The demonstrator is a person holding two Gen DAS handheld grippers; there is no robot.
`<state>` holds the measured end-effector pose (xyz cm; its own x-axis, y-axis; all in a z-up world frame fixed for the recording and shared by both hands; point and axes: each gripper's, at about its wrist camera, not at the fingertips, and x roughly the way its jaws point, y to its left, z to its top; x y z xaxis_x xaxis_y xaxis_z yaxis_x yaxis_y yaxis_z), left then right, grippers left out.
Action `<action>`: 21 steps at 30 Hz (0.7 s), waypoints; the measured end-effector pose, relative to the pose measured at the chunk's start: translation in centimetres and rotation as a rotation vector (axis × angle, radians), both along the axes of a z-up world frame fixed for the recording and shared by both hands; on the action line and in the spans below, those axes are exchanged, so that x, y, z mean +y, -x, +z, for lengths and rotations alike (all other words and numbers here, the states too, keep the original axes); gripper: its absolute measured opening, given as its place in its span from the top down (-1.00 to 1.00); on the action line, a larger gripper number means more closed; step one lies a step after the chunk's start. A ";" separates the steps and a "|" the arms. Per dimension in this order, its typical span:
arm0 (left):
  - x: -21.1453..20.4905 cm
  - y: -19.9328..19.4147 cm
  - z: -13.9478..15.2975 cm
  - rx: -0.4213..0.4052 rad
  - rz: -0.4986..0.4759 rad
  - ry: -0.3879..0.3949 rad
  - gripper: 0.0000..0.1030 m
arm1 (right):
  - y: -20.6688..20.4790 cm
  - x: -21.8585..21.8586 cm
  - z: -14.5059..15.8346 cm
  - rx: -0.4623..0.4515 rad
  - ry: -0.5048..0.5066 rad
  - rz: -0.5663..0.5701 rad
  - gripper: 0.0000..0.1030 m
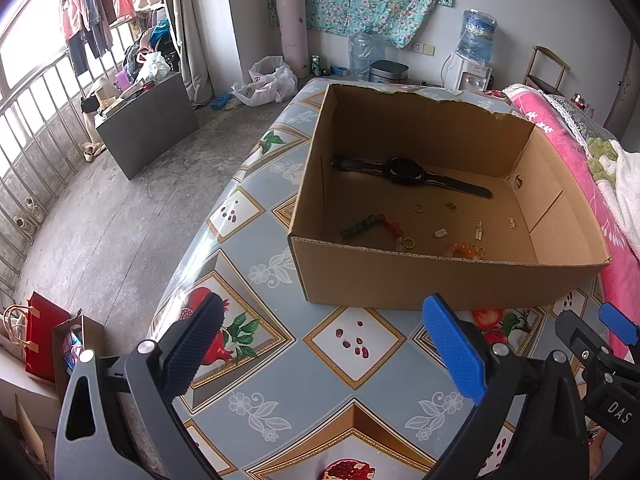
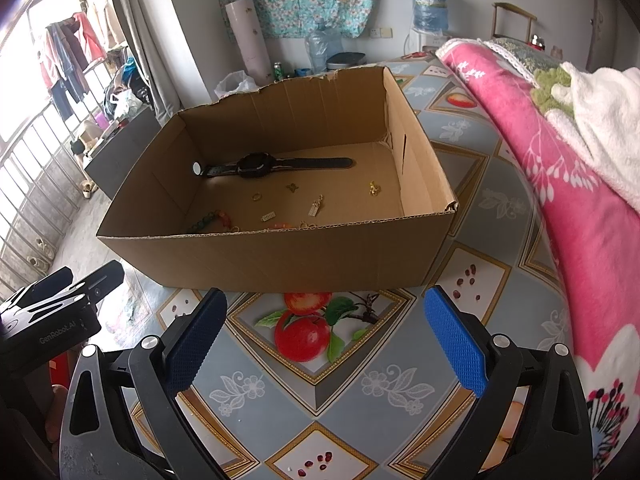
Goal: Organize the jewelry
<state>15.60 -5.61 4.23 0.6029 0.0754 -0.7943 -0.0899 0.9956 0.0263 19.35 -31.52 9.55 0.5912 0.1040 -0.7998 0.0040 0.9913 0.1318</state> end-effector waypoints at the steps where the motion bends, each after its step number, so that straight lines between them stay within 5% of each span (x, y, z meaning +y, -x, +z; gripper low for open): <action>1: 0.0 0.0 0.0 0.000 0.000 0.000 -0.90 | 0.0 0.0 0.0 0.000 0.000 0.001 -0.84; 21: 0.0 0.0 0.0 0.000 -0.001 -0.001 -0.90 | 0.1 0.1 -0.1 0.001 -0.001 -0.001 -0.84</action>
